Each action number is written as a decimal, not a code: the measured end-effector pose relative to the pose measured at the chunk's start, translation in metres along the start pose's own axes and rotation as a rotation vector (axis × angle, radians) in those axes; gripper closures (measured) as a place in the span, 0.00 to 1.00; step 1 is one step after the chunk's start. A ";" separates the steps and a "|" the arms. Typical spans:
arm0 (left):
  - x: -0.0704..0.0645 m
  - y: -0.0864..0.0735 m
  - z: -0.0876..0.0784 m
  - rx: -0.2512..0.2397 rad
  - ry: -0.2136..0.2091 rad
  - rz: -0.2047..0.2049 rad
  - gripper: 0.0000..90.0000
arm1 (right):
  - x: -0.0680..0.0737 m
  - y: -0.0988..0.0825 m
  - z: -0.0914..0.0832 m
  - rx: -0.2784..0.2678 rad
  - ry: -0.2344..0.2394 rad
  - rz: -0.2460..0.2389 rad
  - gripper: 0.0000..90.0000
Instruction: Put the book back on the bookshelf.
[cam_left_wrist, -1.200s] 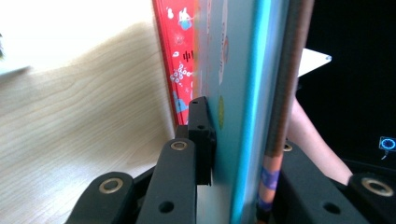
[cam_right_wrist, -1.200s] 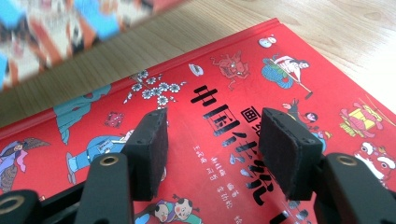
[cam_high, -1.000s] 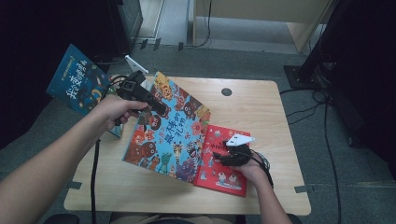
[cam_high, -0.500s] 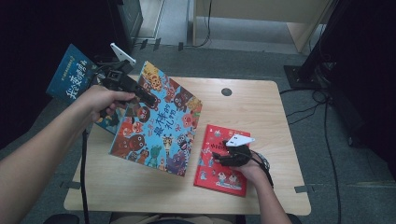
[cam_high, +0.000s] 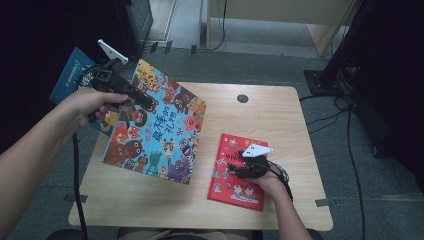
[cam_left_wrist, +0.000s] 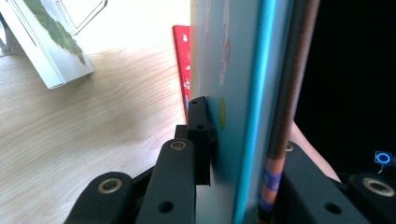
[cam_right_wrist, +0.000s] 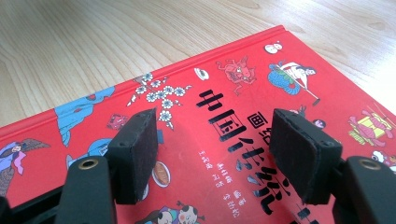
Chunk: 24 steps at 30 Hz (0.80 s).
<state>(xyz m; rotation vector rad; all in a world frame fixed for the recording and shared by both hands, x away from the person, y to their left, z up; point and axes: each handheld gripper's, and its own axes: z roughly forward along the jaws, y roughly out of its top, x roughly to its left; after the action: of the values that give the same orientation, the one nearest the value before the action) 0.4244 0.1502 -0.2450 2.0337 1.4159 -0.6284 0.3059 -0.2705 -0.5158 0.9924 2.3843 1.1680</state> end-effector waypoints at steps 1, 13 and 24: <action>0.001 0.000 -0.002 -0.002 -0.004 0.003 0.89 | 0.000 0.000 0.000 -0.001 0.001 0.001 0.36; 0.017 -0.016 -0.050 -0.074 0.016 -0.044 0.90 | -0.004 0.003 0.002 0.006 0.014 -0.016 0.37; 0.039 -0.026 -0.097 -0.129 0.064 -0.084 0.90 | -0.005 0.003 0.002 0.003 0.019 -0.012 0.38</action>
<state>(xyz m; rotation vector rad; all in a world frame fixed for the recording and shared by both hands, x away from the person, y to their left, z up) 0.4182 0.2501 -0.2061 1.9172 1.5446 -0.4968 0.3118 -0.2710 -0.5152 0.9714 2.4041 1.1749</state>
